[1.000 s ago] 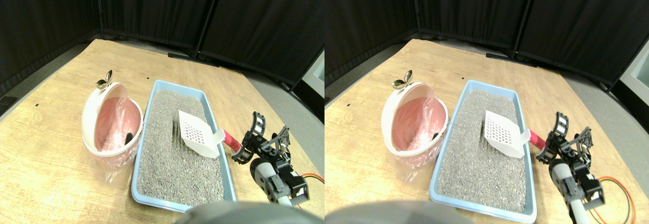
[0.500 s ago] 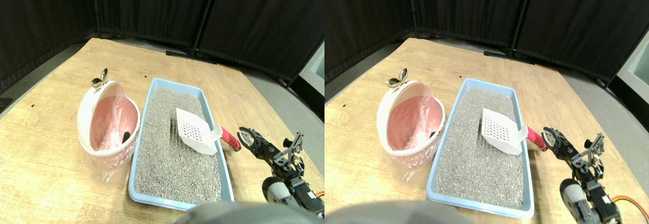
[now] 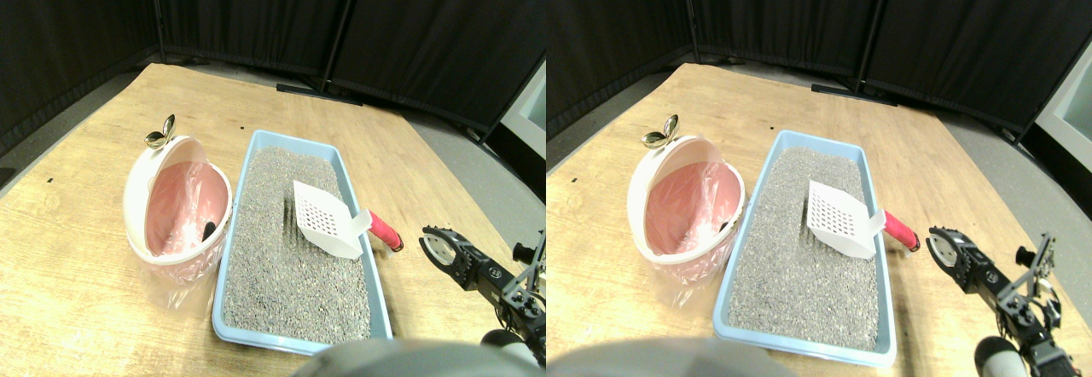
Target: Scoop (unimanual)
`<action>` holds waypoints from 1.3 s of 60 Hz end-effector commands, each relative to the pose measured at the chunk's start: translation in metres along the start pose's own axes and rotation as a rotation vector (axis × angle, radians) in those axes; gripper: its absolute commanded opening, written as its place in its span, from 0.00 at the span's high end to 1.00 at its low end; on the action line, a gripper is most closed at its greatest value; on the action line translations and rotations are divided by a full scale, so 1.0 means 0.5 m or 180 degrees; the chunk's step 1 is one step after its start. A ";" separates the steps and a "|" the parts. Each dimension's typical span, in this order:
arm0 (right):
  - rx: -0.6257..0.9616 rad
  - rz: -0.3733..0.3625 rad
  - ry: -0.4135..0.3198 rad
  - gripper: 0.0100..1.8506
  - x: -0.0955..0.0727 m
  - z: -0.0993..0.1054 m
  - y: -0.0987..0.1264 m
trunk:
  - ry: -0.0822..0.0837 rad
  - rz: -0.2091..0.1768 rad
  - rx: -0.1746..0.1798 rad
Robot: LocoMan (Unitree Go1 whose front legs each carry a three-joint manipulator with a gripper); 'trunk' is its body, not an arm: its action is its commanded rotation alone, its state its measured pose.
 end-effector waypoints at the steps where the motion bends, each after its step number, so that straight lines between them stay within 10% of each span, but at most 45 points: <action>1: 0.0063 0.0047 -0.0118 0.97 -0.019 0.008 0.013 | 0.0007 -0.0019 -0.0028; 78: 0.0044 0.0029 -0.0191 0.97 -0.013 -0.019 0.026 | 0.0051 -0.0165 0.0049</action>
